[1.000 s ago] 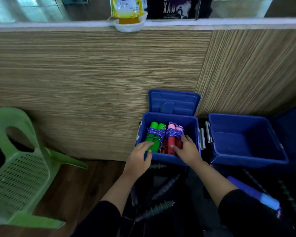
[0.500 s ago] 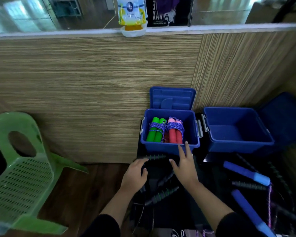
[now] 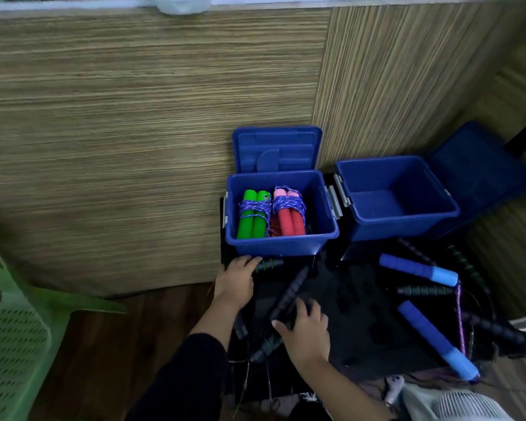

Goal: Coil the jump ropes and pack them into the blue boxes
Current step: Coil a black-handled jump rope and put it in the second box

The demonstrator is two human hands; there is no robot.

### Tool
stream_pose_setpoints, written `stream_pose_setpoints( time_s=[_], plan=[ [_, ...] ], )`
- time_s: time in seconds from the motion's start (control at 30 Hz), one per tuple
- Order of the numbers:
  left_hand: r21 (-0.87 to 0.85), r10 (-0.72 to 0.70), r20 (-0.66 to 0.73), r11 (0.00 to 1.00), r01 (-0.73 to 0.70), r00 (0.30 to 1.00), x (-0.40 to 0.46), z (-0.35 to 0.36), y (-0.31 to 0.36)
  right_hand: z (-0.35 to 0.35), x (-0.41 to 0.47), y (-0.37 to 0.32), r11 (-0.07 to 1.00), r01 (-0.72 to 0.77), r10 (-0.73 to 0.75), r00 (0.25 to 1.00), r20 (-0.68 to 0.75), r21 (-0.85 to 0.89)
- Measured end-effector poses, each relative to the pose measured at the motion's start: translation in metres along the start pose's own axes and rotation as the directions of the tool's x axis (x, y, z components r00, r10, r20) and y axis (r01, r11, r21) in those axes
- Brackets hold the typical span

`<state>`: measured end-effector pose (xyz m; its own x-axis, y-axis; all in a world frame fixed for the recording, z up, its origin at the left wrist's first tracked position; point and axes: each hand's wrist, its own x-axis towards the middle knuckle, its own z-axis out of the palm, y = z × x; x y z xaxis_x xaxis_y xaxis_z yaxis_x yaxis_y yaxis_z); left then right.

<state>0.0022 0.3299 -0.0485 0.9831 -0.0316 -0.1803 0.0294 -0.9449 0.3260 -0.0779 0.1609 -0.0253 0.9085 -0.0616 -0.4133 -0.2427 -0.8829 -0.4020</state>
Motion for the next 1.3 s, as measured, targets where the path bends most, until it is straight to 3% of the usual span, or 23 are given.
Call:
stream_pose_setpoints(
  time_s=[0.1, 0.23, 0.47, 0.67, 0.8, 0.93, 1.03, 1.2, 1.3],
  plan=[
    [0.075, -0.009, 0.027, 0.997, 0.007, 1.0, 0.007, 0.009, -0.006, 0.012, -0.003, -0.001, 0.977, -0.096, 0.088, 0.995, 0.048, 0.19],
    [0.172, 0.026, -0.042, 0.985, -0.018, 0.999, 0.008, 0.014, -0.01, 0.02, -0.003, -0.006, 0.91, -0.128, 0.12, 0.992, 0.044, 0.395],
    [0.093, 0.053, -0.116, 0.995, -0.043, 0.992, -0.014, -0.003, -0.023, 0.014, -0.007, -0.005, 0.87, -0.118, 0.111, 0.993, 0.042, 0.479],
    [0.026, -0.08, -0.171, 0.996, 0.085, 0.982, -0.065, -0.021, -0.049, 0.003, -0.015, -0.003, 0.858, -0.059, 0.047, 0.998, 0.037, 0.51],
    [-0.168, -0.262, -0.171, 0.958, 0.234, 0.95, -0.101, -0.035, -0.049, -0.004, -0.021, -0.004, 0.842, 0.057, -0.058, 0.998, -0.015, 0.536],
    [-0.489, -0.35, -0.154, 0.839, 0.236, 0.924, -0.136, -0.036, -0.029, -0.012, -0.027, -0.011, 0.839, 0.235, -0.226, 0.971, -0.078, 0.491],
    [-0.6, -0.307, -0.042, 0.769, 0.222, 0.951, -0.147, -0.035, -0.005, -0.022, -0.029, -0.021, 0.81, 0.341, -0.347, 0.935, -0.078, 0.477],
    [-0.672, -0.24, 0.02, 0.716, 0.191, 0.971, -0.151, -0.028, 0.033, -0.034, -0.028, -0.018, 0.735, 0.396, -0.48, 0.877, 0.01, 0.551],
    [-0.723, -0.235, 0.093, 0.652, 0.228, 0.968, -0.144, -0.019, 0.051, -0.04, -0.022, 0.0, 0.743, 0.365, -0.456, 0.89, 0.025, 0.561]
  ],
)
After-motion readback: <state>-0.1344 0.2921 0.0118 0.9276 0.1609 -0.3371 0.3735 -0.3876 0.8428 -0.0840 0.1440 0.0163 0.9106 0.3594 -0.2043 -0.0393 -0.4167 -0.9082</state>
